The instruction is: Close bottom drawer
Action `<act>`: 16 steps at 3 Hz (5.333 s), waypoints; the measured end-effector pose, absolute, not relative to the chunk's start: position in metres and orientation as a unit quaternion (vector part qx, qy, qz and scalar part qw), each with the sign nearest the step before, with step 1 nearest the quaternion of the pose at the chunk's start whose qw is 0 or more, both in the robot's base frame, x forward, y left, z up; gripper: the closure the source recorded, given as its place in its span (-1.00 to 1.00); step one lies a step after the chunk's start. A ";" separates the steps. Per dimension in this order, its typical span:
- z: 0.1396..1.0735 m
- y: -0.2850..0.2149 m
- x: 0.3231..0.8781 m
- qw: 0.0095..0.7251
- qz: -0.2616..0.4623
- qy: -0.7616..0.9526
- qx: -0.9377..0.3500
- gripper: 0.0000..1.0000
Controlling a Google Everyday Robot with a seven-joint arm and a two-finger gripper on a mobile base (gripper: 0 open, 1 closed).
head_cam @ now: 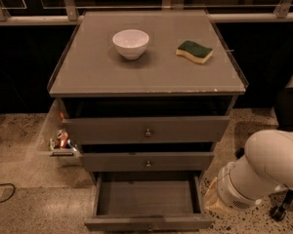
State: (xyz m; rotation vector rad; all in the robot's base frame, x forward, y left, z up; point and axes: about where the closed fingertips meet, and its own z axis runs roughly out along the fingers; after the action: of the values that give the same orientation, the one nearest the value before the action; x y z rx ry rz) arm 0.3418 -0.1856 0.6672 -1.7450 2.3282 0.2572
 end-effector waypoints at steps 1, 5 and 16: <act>0.606 -0.196 0.348 0.095 0.088 0.808 -0.576 1.00; 0.440 -0.201 0.368 0.126 0.147 0.840 -0.507 1.00; 0.174 -0.174 0.396 0.232 0.235 0.800 -0.502 1.00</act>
Offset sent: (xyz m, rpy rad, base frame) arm 0.0512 -0.0325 -0.2429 0.1192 -0.0007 -0.2250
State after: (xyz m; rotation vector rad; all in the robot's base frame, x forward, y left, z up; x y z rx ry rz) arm 0.3964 -0.1743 0.1743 -1.3785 2.1972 0.6447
